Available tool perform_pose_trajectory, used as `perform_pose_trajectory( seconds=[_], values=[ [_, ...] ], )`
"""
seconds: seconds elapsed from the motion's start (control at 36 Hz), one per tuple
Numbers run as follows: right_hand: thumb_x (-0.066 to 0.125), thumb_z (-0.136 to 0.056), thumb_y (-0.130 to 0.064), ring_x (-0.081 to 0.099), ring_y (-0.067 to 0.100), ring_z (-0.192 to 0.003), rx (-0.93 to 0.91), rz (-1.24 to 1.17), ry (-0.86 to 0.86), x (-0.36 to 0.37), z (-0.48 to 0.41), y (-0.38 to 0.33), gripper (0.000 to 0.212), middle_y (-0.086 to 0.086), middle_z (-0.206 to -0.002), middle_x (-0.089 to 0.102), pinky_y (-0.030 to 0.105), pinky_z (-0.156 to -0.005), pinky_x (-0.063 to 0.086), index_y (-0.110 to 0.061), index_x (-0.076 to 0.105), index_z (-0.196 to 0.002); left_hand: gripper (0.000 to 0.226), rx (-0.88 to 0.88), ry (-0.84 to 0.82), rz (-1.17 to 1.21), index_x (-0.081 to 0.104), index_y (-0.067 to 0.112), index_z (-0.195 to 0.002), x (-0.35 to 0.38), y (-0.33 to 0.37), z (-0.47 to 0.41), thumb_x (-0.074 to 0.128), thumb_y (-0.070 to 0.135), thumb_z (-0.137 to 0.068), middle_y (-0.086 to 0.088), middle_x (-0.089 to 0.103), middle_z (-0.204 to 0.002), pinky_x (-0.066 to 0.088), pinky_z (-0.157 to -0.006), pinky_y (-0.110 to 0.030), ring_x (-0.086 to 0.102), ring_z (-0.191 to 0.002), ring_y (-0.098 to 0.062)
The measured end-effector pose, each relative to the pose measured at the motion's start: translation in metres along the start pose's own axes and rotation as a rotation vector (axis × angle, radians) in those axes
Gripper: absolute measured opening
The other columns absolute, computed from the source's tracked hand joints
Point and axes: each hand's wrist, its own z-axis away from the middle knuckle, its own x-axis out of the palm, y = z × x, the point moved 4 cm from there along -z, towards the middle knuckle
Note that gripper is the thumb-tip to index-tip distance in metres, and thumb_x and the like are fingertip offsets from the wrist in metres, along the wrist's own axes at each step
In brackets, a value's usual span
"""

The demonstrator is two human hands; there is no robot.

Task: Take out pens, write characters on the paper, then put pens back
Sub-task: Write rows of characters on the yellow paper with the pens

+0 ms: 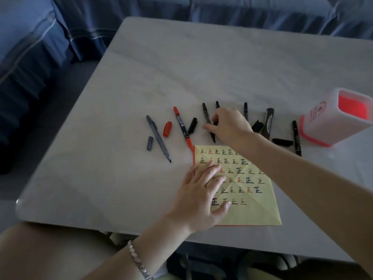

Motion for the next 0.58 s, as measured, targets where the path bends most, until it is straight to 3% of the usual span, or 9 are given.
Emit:
perform_pose_trajectory(
  seconds=[0.08,0.17,0.28,0.33,0.42,0.5,0.58],
  values=[
    [0.058,-0.086,-0.034,0.061,0.029,-0.085,-0.061,0.006,0.022,-0.003,0.002,-0.012,0.027,0.011,-0.091,0.066,0.033,-0.069,0.049,-0.008,0.064,-0.094,0.053,0.006,-0.006,-0.019,0.052,0.019,-0.123,0.0,0.0,0.001,0.043,0.051,-0.083,-0.002,0.045,-0.14,0.015,-0.115,-0.04,0.029,-0.136,-0.017],
    [0.059,-0.085,-0.029,0.062,0.025,-0.08,-0.128,-0.042,-0.068,-0.001,-0.001,-0.029,0.018,0.007,-0.084,0.067,0.03,-0.066,0.049,-0.013,0.068,-0.085,0.058,0.022,-0.054,-0.059,0.05,0.019,-0.128,-0.004,0.0,0.0,0.041,0.054,-0.082,-0.003,0.041,-0.143,0.014,-0.114,-0.042,0.027,-0.137,-0.017],
    [0.063,-0.082,-0.037,0.049,0.017,-0.053,-0.121,-0.02,-0.208,0.01,-0.008,-0.047,0.03,0.003,-0.057,0.052,0.023,-0.049,0.037,-0.009,0.067,-0.074,0.067,0.024,-0.102,-0.102,0.042,0.02,-0.135,-0.011,-0.008,0.005,0.039,0.061,-0.082,-0.003,0.026,-0.151,0.01,-0.114,-0.042,0.017,-0.141,-0.017],
    [0.062,-0.08,-0.045,0.051,0.019,-0.061,-0.104,0.061,-0.232,0.017,-0.011,-0.053,0.039,0.005,-0.064,0.054,0.024,-0.052,0.039,-0.006,0.064,-0.083,0.066,0.03,-0.096,-0.137,0.046,0.02,-0.132,-0.012,-0.014,0.01,0.041,0.061,-0.081,-0.004,0.034,-0.148,0.019,-0.112,-0.044,0.026,-0.138,-0.018],
    [0.064,-0.08,-0.041,0.048,0.022,-0.072,-0.086,0.13,-0.201,0.023,-0.013,-0.058,0.034,0.002,-0.059,0.041,0.022,-0.045,0.032,-0.008,0.058,-0.085,0.064,0.033,-0.078,-0.149,0.05,0.02,-0.129,-0.013,-0.023,0.019,0.044,0.062,-0.08,-0.003,0.04,-0.144,0.023,-0.113,-0.04,0.031,-0.135,-0.018],
    [0.066,-0.079,-0.038,0.047,0.021,-0.065,-0.031,0.133,-0.186,0.025,-0.012,-0.059,0.044,0.001,-0.059,0.037,0.022,-0.043,0.028,-0.005,0.04,-0.063,0.064,0.023,-0.076,-0.109,0.047,0.021,-0.13,-0.013,-0.027,0.023,0.045,0.062,-0.081,-0.002,0.038,-0.145,0.016,-0.111,-0.038,0.027,-0.137,-0.017],
    [0.068,-0.076,-0.037,0.039,0.015,-0.051,0.007,0.119,-0.175,0.026,-0.01,-0.059,0.047,0.002,-0.059,0.04,0.022,-0.042,0.027,-0.011,0.034,-0.057,0.064,0.015,-0.069,-0.084,0.048,0.021,-0.129,-0.013,-0.027,0.022,0.046,0.062,-0.08,-0.002,0.04,-0.144,0.016,-0.11,-0.038,0.029,-0.136,-0.017]
  ],
)
